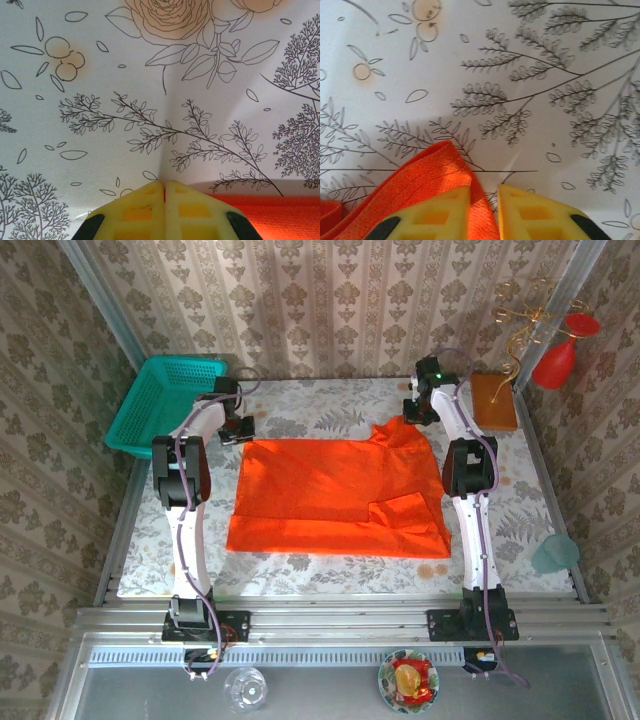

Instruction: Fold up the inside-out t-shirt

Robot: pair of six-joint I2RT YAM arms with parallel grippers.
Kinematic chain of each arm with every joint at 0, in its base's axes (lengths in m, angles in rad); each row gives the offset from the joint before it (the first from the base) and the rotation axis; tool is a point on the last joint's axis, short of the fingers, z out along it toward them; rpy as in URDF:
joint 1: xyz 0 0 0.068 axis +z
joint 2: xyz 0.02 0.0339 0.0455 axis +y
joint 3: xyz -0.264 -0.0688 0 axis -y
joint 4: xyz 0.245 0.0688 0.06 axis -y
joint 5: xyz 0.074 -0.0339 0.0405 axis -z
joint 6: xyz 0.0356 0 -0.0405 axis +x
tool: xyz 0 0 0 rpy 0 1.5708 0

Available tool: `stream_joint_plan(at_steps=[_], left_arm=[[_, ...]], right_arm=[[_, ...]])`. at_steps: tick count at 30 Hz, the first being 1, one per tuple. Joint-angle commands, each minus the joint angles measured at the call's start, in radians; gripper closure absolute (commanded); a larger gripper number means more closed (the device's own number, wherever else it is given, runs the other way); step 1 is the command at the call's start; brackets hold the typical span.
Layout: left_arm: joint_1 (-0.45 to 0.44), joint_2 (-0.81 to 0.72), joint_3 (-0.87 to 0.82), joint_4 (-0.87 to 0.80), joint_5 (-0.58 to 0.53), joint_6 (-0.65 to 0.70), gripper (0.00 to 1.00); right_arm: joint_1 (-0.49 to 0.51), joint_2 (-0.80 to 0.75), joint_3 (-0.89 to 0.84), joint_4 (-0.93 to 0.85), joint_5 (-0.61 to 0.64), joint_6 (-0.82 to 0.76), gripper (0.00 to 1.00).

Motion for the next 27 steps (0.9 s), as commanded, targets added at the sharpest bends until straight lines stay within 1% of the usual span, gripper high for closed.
stream_joint_plan(at_steps=[1, 7, 10, 13, 15, 18, 24, 27], left_arm=[[-0.007, -0.006, -0.002, -0.085, -0.023, 0.026, 1.0], [-0.008, -0.019, 0.0, -0.085, -0.03, 0.025, 1.0], [-0.008, -0.03, 0.003, -0.082, -0.032, 0.022, 1.0], [-0.012, -0.047, 0.002, -0.073, -0.034, 0.019, 1.0], [-0.013, -0.059, -0.001, -0.065, -0.032, 0.016, 1.0], [-0.013, -0.081, -0.01, -0.056, -0.028, 0.013, 1.0], [-0.012, -0.087, -0.02, -0.058, -0.022, 0.014, 1.0], [-0.013, -0.09, -0.034, -0.049, -0.014, 0.011, 1.0]], right_arm=[[0.015, 0.052, 0.012, -0.065, 0.045, -0.019, 0.87], [0.017, 0.014, 0.012, -0.051, 0.096, -0.019, 1.0], [0.017, -0.036, 0.002, -0.039, 0.158, -0.018, 1.0], [0.017, -0.128, -0.072, 0.02, 0.174, -0.022, 1.0], [0.018, -0.197, -0.143, 0.069, 0.165, -0.019, 1.0], [0.018, -0.282, -0.234, 0.103, 0.116, -0.011, 1.0], [0.026, -0.357, -0.358, 0.021, 0.036, 0.011, 1.0], [0.05, -0.444, -0.526, 0.087, 0.003, 0.007, 1.0]])
